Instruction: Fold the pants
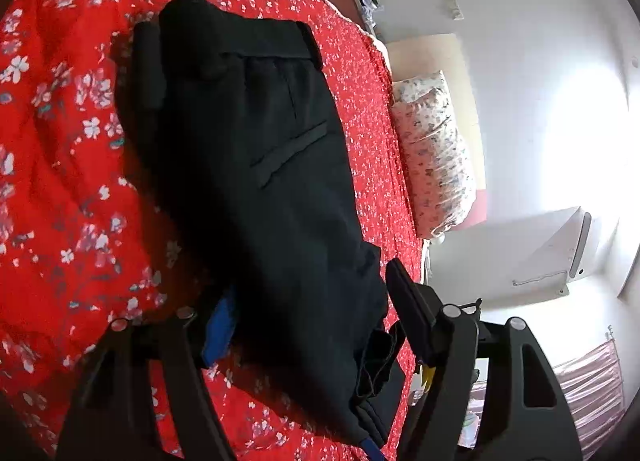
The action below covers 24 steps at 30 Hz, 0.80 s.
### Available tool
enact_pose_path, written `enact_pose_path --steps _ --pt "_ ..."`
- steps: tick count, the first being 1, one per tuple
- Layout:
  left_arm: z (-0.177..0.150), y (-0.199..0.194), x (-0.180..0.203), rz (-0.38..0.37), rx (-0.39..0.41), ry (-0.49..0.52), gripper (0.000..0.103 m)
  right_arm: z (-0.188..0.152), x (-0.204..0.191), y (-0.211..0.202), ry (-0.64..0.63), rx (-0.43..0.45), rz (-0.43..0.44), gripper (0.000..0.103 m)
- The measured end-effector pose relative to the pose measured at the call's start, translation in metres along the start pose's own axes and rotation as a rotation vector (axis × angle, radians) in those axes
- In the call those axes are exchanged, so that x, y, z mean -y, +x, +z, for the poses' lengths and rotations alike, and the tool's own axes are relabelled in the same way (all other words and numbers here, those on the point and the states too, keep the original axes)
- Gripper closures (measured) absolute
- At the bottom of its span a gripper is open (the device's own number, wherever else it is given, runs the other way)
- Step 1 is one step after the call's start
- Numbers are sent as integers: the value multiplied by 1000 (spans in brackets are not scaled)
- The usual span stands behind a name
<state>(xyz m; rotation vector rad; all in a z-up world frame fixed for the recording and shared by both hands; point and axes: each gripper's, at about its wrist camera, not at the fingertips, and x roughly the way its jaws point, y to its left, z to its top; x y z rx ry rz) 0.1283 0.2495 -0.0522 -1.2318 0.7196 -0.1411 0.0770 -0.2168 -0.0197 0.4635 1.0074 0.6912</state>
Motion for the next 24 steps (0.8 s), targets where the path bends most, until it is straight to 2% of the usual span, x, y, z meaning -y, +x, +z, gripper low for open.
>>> enact_pose_path --steps 4,9,10,12,13,16,19,21,22,23,24 --pt "2 0 3 -27 11 11 34 -2 0 2 -5 -8 -3 12" --pt "-4 2 25 6 42 185 35 -2 0 1 -4 -5 1 12" --pt "-3 4 24 20 38 187 35 -2 0 1 -4 -4 3 12" --pt "0 10 13 33 24 121 34 -3 0 1 -4 -3 3 12" --pt "3 11 5 18 27 73 37 -3 0 1 -5 -4 2 12" --pt "7 12 4 -1 39 37 39 -4 2 0 -4 -7 3 12" --pt "5 14 4 2 59 34 49 -4 3 1 -1 -10 3 12" --pt "6 16 1 3 60 17 60 -4 2 3 -1 -14 1 12" --pt "7 16 -3 12 59 -1 75 -4 2 3 -2 -16 -1 12" --pt "8 17 -6 21 58 -19 84 -4 2 4 -3 -17 -3 12" --pt "11 18 -11 13 55 -41 85 -4 2 4 -3 -16 -3 12"
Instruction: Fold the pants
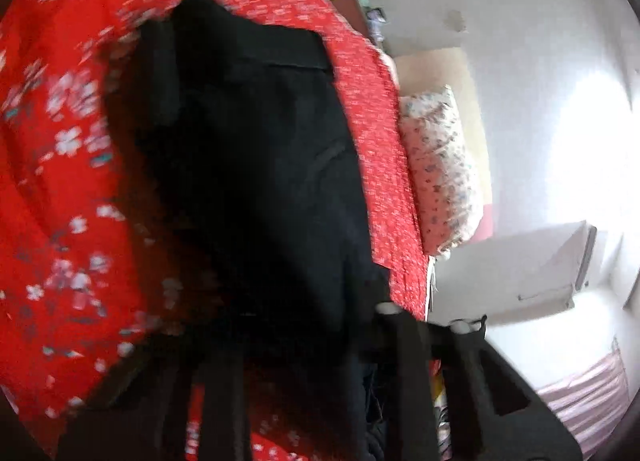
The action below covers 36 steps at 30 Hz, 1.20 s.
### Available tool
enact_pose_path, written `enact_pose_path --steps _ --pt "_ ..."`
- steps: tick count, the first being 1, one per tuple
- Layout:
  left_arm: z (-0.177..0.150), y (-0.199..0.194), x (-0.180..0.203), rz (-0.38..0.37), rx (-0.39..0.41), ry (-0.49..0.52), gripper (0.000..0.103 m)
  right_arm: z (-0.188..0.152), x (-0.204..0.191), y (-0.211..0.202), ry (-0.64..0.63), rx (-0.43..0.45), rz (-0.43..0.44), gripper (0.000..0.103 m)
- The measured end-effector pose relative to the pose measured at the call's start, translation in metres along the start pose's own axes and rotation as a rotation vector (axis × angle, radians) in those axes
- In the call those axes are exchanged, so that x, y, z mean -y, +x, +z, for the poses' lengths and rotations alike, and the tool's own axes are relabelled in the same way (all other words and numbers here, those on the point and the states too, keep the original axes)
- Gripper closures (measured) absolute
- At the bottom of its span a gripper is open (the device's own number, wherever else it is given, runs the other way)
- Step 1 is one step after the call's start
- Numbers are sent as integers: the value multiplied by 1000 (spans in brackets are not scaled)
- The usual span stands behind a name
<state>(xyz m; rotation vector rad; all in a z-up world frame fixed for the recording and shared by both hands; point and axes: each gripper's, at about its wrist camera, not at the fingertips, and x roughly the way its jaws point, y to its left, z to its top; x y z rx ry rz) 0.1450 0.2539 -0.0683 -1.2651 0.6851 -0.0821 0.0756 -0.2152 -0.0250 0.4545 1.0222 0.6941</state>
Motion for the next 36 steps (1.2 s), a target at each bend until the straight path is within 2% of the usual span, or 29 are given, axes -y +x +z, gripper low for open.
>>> enact_pose_path --steps 2,5,9,13,17,20,23,29,33,36 --pt "1 0 -4 -4 1 -21 89 0 0 -1 3 10 -2 12" --pt "-2 0 0 18 20 1 91 3 2 -7 15 42 -4 12" --pt "-5 1 -2 29 31 -4 93 9 16 -34 96 157 12 12" --pt "-6 1 19 134 35 116 93 15 32 -68 155 276 34 11" --pt "-10 0 48 218 44 227 94 16 40 -86 173 329 17 10" --pt "-16 -1 81 276 60 352 94 13 53 -101 256 367 70 10" --pt "-24 -1 119 316 73 463 95 11 58 -115 279 407 85 10" --pt "-69 8 206 400 93 738 95 6 69 -147 326 503 139 10" --pt "-127 32 260 442 80 937 95 3 81 -168 375 579 178 10" --pt "-187 53 295 419 53 1098 95 -1 95 -188 412 655 165 10"
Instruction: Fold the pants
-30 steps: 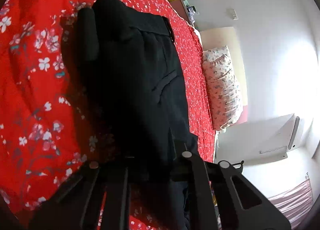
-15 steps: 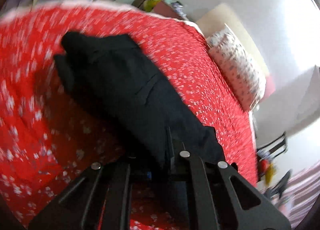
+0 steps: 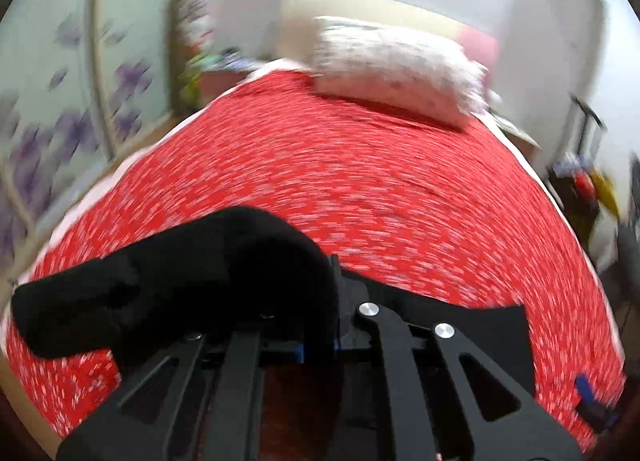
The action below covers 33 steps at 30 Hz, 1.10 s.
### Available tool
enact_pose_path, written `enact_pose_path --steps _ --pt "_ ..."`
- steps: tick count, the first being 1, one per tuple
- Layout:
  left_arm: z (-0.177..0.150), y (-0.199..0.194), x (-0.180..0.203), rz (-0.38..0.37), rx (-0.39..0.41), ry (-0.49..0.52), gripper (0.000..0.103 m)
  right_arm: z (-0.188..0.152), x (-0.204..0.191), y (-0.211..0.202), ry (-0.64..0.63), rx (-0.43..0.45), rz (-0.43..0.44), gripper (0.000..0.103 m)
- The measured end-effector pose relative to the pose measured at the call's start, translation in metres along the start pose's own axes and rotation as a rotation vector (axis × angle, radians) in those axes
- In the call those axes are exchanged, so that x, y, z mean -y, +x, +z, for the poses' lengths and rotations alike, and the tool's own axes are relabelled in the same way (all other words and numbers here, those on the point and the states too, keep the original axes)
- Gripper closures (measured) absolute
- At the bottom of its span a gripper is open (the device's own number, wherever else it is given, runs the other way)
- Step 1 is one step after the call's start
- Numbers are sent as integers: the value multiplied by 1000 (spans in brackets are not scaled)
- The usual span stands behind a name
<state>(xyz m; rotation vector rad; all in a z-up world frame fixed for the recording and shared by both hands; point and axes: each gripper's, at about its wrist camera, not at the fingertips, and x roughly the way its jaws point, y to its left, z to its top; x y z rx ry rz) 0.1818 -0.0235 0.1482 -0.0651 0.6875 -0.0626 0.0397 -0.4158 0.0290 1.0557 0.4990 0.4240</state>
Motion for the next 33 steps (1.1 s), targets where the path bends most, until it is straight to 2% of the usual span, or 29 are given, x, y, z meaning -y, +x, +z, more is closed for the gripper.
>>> enact_pose_path --steps 2,5,7,9,11,15,18,21,23,26,28,29,33 --pt "-8 -6 55 -30 33 131 95 8 8 -13 26 55 -12 10" --pt "-38 -15 130 -125 53 312 95 20 21 -33 76 136 -26 10" --pt "-73 -12 174 -174 24 445 95 26 28 -45 89 182 -49 10" --pt "-105 4 200 -193 -41 534 95 29 34 -54 101 206 -57 9" --pt "-145 23 220 -179 -105 626 95 31 37 -57 112 209 -56 9" --pt "-192 22 238 -108 -28 803 95 31 37 -53 99 172 -55 9" --pt "-201 23 238 -78 4 862 93 29 37 -46 97 130 -39 9" --pt "-195 17 224 -152 -11 764 86 27 37 -38 96 101 -34 9" --pt "-186 12 207 -273 -47 667 68 26 37 -36 90 95 -40 9" --pt "-177 7 184 -456 -108 513 57 25 39 -36 95 88 -43 9" --pt "-169 5 166 -544 -153 378 53 24 40 -36 98 83 -45 9" --pt "-169 0 158 -555 -166 304 42 23 40 -34 98 80 -46 9" --pt "-160 3 114 -561 -193 7 31 21 37 -30 80 66 -43 9"
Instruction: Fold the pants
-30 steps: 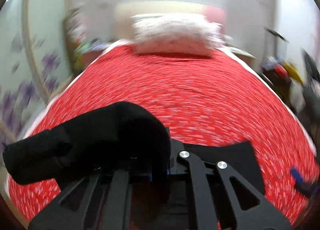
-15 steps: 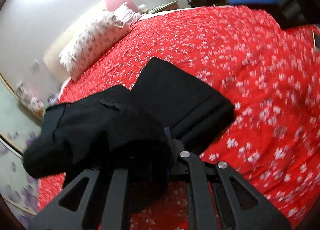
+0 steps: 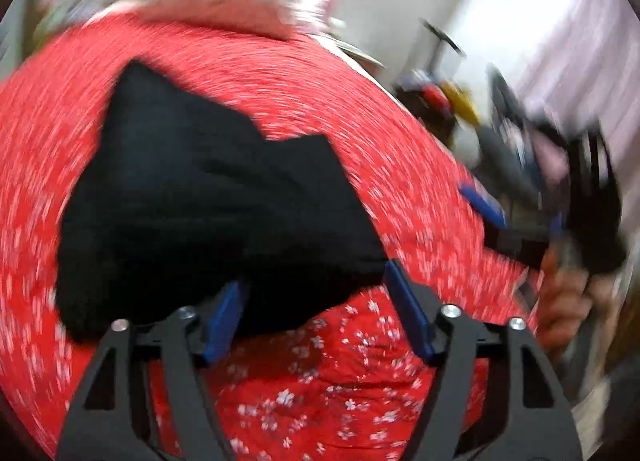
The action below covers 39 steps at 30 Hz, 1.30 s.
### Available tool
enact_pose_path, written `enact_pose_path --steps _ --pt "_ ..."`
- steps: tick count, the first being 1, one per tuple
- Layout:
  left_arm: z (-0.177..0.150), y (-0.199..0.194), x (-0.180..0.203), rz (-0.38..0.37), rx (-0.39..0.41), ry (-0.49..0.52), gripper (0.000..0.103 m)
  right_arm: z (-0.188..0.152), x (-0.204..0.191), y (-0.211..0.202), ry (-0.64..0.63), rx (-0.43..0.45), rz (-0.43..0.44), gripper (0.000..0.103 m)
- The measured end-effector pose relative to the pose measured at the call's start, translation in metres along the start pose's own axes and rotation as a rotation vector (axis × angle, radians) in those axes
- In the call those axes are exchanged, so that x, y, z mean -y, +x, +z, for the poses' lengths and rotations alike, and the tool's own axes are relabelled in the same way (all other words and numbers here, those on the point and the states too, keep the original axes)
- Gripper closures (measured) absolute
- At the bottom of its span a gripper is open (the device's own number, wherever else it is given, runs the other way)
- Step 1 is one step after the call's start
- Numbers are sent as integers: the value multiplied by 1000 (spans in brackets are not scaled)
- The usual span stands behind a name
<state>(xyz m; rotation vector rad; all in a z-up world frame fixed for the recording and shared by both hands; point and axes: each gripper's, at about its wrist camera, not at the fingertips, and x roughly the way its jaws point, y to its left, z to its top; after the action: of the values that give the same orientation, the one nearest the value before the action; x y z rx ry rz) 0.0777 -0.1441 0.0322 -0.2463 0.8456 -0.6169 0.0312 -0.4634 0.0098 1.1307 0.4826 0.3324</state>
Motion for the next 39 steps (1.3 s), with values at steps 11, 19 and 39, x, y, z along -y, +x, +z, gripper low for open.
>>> enact_pose_path --steps 11,19,39 --pt "7 -9 -65 -168 82 -538 37 -6 -7 9 -52 -47 -8 9" --pt "24 -16 -70 -74 93 -492 86 -9 -12 7 -79 -59 1 9" --pt "-12 -41 -83 -6 6 -595 49 -12 -15 2 -77 -74 12 9"
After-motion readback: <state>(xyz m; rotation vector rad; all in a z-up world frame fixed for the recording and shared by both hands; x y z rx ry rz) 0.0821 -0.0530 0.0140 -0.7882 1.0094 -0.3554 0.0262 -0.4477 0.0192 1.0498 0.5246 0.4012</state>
